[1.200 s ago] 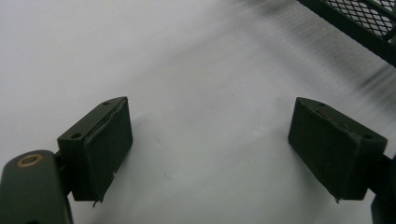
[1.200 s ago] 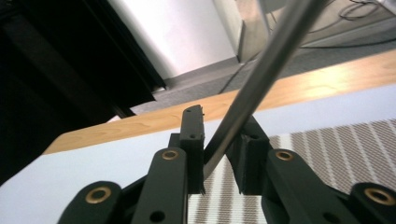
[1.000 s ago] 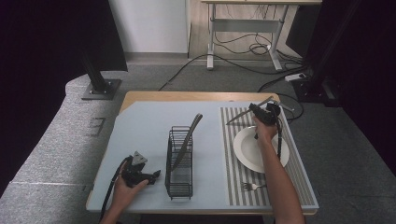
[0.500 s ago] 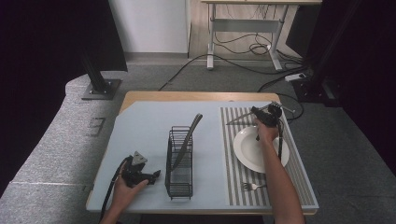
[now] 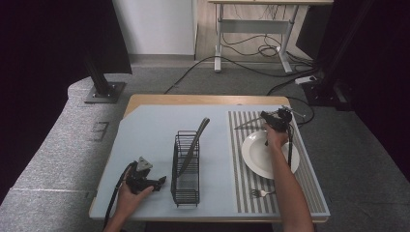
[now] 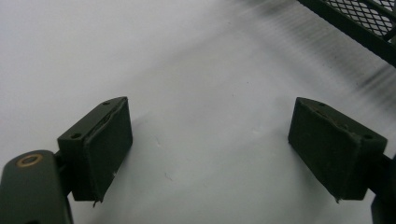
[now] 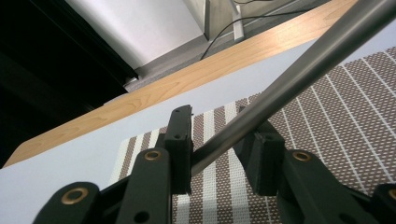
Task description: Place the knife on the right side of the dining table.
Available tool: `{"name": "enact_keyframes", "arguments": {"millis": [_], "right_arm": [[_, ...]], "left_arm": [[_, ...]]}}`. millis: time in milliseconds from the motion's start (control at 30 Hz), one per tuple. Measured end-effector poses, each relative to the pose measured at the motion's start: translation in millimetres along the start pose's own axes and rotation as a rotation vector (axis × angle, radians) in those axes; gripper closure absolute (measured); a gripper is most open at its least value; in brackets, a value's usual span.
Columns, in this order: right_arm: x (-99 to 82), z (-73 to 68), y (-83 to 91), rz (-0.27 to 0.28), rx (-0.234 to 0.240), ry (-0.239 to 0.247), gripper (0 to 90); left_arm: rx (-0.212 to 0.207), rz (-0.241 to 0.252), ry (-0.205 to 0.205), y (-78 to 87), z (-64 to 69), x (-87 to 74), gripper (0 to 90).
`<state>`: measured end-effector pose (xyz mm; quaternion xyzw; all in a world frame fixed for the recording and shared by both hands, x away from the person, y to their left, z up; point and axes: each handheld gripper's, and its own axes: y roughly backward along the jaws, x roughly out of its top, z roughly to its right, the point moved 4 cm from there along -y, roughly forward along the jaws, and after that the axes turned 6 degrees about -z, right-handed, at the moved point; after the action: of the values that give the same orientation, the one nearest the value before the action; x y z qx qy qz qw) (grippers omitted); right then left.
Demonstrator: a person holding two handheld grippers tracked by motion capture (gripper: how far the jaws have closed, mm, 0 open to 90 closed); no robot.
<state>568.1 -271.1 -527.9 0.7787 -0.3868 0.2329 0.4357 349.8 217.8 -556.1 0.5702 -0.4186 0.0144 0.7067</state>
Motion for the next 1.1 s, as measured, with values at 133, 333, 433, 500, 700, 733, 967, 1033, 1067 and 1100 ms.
{"name": "enact_keyframes", "arguments": {"millis": [133, 333, 433, 500, 700, 733, 967, 1033, 1067, 1100], "right_arm": [[0.4, 1.0, 0.5, 0.002, -0.010, -0.009, 66.1], [1.3, 4.2, 2.1, 0.002, -0.033, -0.027, 65.9], [2.0, 5.6, 2.7, 0.006, -0.045, -0.038, 65.9], [2.5, 6.9, 3.3, 0.010, -0.053, -0.043, 65.8], [2.4, 7.9, 3.4, 0.012, -0.096, -0.010, 62.6], [2.3, 8.1, 3.2, 0.012, -0.101, -0.004, 62.3], [2.4, 7.9, 4.2, -0.004, -0.120, -0.003, 61.2], [2.3, 7.8, 4.9, -0.011, -0.130, -0.009, 61.0], [2.3, 7.8, 4.9, -0.011, -0.130, -0.009, 61.0], [2.2, 7.9, 5.2, -0.015, -0.132, -0.012, 61.0]], "left_arm": [[0.000, 0.000, 0.000, 0.0, 0.0, 0.0, 13.1], [0.000, 0.000, 0.000, 0.0, 0.0, 0.0, 13.0], [0.000, 0.000, 0.000, 0.0, 0.0, 0.0, 13.0], [0.000, 0.000, 0.000, 0.0, 0.0, 0.0, 13.1], [0.000, 0.000, 0.000, 0.0, 0.0, 0.0, 13.1], [0.000, 0.000, 0.000, 0.0, 0.0, 0.0, 13.1], [0.000, 0.000, 0.000, 0.0, 0.0, 0.0, 13.1], [0.000, 0.000, 0.000, 0.0, 0.0, 0.0, 13.0], [0.000, 0.000, 0.000, 0.0, 0.0, 0.0, 13.0], [0.000, 0.000, 0.000, 0.0, 0.0, 0.0, 13.1]]}}
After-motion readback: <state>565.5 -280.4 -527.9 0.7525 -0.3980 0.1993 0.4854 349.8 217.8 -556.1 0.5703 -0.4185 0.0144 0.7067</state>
